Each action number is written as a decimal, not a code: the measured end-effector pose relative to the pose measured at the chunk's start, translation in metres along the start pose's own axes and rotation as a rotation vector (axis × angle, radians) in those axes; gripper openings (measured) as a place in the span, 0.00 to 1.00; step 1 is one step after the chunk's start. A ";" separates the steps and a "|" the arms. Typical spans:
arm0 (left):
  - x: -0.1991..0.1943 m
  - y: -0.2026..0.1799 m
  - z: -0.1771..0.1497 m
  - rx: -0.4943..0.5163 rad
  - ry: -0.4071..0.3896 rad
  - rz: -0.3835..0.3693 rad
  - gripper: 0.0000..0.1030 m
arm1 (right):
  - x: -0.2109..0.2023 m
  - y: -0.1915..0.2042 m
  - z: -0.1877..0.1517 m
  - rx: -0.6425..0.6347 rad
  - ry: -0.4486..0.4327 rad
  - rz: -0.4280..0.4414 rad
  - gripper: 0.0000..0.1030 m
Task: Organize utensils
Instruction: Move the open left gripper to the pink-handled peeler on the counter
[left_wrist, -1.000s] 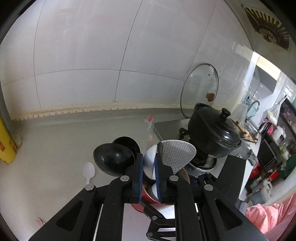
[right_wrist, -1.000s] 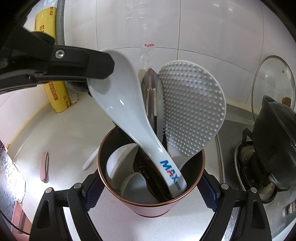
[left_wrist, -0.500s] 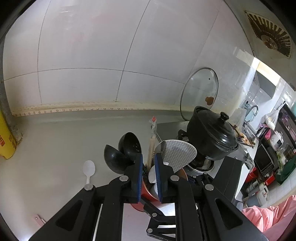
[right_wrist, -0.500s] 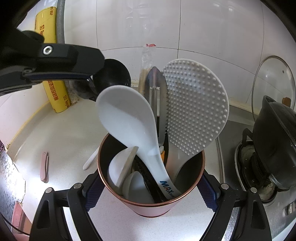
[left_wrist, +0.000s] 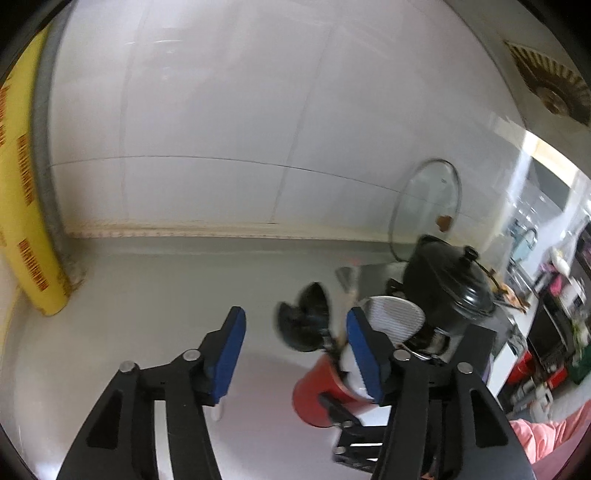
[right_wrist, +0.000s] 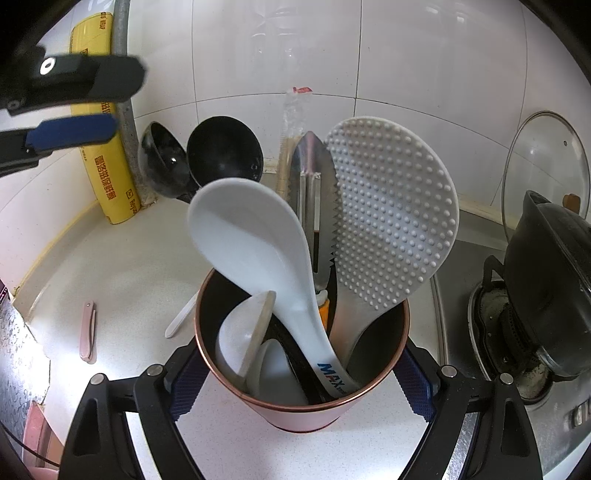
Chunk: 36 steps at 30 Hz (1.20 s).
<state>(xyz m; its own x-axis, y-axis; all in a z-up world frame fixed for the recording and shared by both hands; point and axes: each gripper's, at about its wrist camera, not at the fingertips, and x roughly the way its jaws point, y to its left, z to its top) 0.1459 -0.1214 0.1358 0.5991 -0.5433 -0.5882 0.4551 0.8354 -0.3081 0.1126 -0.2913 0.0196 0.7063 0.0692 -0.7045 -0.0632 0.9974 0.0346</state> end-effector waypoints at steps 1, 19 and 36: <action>-0.001 0.006 -0.001 -0.015 -0.002 0.021 0.59 | 0.000 0.000 0.000 0.000 0.000 0.000 0.88; -0.023 0.177 -0.067 -0.463 0.116 0.481 0.70 | 0.000 0.000 0.000 -0.001 0.000 0.000 0.88; 0.048 0.202 -0.121 -0.512 0.411 0.498 0.88 | 0.001 0.001 0.001 -0.004 0.002 -0.002 0.88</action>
<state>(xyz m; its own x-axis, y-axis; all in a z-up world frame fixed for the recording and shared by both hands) 0.1865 0.0312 -0.0451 0.3168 -0.1085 -0.9423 -0.2164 0.9590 -0.1832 0.1142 -0.2901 0.0194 0.7051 0.0670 -0.7060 -0.0647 0.9975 0.0300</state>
